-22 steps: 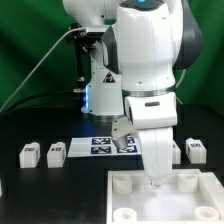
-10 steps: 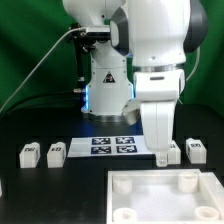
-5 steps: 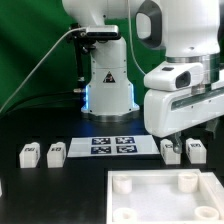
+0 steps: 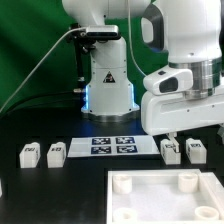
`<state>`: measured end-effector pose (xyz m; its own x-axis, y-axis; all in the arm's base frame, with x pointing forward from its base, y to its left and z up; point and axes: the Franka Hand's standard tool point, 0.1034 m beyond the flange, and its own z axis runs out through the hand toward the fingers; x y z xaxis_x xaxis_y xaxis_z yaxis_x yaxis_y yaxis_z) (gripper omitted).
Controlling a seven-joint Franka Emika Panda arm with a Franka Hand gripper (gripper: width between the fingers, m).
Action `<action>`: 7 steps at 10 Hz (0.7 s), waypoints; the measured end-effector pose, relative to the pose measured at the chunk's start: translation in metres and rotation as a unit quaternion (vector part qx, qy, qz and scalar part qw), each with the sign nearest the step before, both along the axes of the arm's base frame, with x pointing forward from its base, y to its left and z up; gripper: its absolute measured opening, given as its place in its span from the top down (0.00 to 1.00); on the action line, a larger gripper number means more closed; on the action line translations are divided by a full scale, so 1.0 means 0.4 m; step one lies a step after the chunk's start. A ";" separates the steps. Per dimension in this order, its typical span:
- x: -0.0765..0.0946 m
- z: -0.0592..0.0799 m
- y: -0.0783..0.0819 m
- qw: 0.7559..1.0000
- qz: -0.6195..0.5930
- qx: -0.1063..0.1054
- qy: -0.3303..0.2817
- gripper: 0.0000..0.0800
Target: Assemble one leg
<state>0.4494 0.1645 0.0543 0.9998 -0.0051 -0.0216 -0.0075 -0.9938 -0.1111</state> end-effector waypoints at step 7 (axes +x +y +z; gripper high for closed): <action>-0.072 -0.001 0.039 0.988 -0.006 -0.016 0.156 0.19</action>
Offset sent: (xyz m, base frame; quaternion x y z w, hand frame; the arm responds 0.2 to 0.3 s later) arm 0.0000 0.0000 0.0000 0.0000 0.0000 0.0000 1.0000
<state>0.4207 0.1803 0.0541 0.9440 -0.0234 -0.3290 -0.0492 -0.9963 -0.0704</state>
